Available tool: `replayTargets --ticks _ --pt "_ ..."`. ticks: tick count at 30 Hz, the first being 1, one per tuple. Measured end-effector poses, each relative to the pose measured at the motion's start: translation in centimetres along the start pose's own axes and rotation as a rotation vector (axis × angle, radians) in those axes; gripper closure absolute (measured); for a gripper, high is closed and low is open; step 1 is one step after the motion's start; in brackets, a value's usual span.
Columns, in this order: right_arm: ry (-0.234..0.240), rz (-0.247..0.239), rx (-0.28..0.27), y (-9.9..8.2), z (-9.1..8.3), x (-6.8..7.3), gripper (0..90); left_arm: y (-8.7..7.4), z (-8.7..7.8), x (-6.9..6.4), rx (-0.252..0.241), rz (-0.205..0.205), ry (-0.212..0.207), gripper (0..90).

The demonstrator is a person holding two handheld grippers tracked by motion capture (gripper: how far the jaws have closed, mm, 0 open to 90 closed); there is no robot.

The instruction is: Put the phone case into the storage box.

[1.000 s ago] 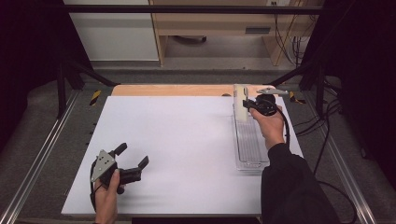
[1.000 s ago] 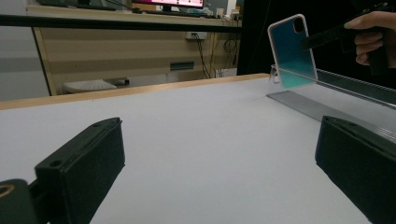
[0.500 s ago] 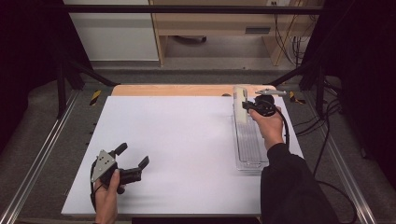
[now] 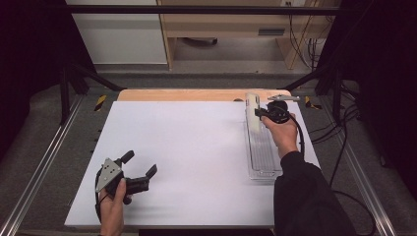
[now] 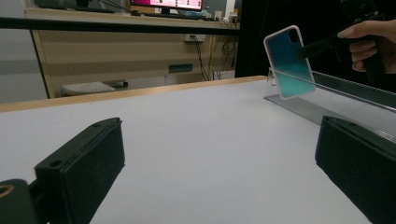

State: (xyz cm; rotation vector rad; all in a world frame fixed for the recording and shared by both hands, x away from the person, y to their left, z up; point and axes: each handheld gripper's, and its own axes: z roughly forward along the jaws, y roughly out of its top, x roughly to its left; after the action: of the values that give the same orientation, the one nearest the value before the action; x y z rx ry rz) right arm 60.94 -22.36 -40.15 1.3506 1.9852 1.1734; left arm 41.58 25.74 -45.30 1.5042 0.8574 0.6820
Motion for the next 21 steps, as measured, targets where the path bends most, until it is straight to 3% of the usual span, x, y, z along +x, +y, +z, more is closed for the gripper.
replayTargets --ticks 21 --pt "-0.003 0.020 0.030 -0.29 0.23 -0.05 81.0 0.02 0.01 -0.11 -0.001 0.003 -0.002 0.9"
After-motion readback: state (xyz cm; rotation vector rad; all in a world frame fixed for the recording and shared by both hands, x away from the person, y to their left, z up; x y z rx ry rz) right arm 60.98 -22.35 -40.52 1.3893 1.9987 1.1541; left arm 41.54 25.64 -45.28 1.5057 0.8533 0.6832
